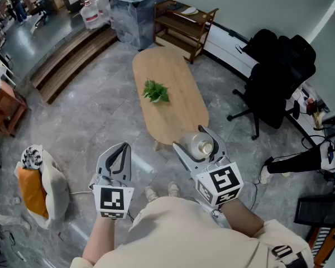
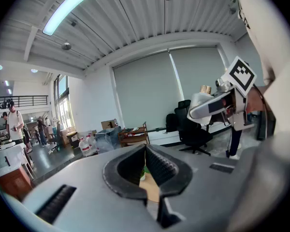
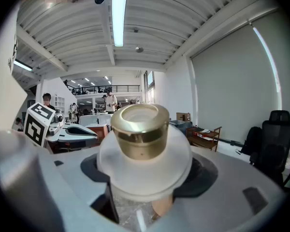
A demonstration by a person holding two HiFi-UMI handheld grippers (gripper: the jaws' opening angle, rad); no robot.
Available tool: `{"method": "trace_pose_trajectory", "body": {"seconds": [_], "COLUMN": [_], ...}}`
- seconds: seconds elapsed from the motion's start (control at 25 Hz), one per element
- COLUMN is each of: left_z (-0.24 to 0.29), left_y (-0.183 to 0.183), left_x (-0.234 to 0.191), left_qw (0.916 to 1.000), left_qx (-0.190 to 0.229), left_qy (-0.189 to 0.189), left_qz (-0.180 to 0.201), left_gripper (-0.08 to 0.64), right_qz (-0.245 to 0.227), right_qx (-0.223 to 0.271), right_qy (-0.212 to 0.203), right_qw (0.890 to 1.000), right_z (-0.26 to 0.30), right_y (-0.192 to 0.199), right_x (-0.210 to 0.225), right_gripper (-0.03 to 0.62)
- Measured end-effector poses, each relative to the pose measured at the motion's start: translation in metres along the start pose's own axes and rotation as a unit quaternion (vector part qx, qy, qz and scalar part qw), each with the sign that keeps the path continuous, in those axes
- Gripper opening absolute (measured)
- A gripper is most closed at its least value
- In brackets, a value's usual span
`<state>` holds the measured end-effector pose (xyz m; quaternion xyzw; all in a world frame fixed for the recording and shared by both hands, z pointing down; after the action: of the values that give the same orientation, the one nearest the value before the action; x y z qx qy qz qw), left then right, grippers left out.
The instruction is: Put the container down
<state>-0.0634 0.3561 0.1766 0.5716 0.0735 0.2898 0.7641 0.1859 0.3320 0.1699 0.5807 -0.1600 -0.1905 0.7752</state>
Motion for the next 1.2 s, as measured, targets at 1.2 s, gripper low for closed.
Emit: {"method": "trace_pose_trajectory", "body": {"seconds": [1.2], "left_z": [0.03], "left_y": [-0.012], "left_x": [0.062], "left_qw": [0.9984], "left_qx": [-0.031], "left_qy": [-0.045], "left_qz": [0.017], "left_gripper": [0.008], "right_qz": [0.003], "right_qx": [-0.024], "right_qy": [-0.077], "right_qw": [0.997], "right_z": [0.008], "right_y": [0.034], "right_x": [0.062], "right_gripper": [0.328]}}
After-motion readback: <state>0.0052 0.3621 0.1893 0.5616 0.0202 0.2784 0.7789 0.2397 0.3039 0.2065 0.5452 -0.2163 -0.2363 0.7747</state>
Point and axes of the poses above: the fingertips, and each gripper's own axes: z forward along the fingers, x to its right, y out of its underside, the point moved 10 cm from there along -z, backward along the fingers, and after that the axes turned 4 degrees about y, right-handed, at the moved point
